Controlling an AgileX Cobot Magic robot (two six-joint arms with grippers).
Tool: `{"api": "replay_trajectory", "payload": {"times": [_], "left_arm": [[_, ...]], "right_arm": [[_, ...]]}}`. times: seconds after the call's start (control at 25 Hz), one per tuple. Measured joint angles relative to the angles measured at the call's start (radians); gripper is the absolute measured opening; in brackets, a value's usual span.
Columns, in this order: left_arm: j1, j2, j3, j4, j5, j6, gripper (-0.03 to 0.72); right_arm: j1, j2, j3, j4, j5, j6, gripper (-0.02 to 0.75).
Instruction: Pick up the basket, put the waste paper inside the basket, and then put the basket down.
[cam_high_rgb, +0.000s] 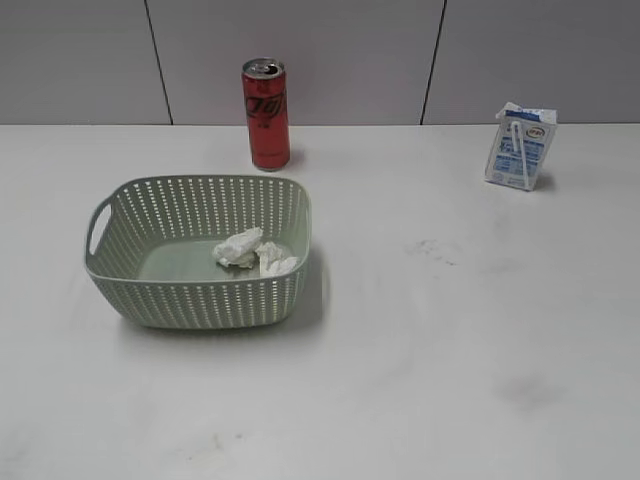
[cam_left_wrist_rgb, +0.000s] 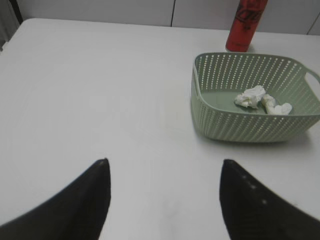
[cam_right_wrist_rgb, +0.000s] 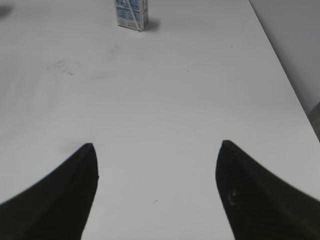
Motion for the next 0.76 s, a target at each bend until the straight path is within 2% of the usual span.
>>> {"api": "replay_trajectory", "payload": {"times": [0.76], "left_arm": [[0.000, 0.000, 0.015, -0.008, 0.015, 0.002, 0.485]], "right_arm": [[0.000, 0.000, 0.000, -0.001, 0.000, 0.003, 0.552]]}}
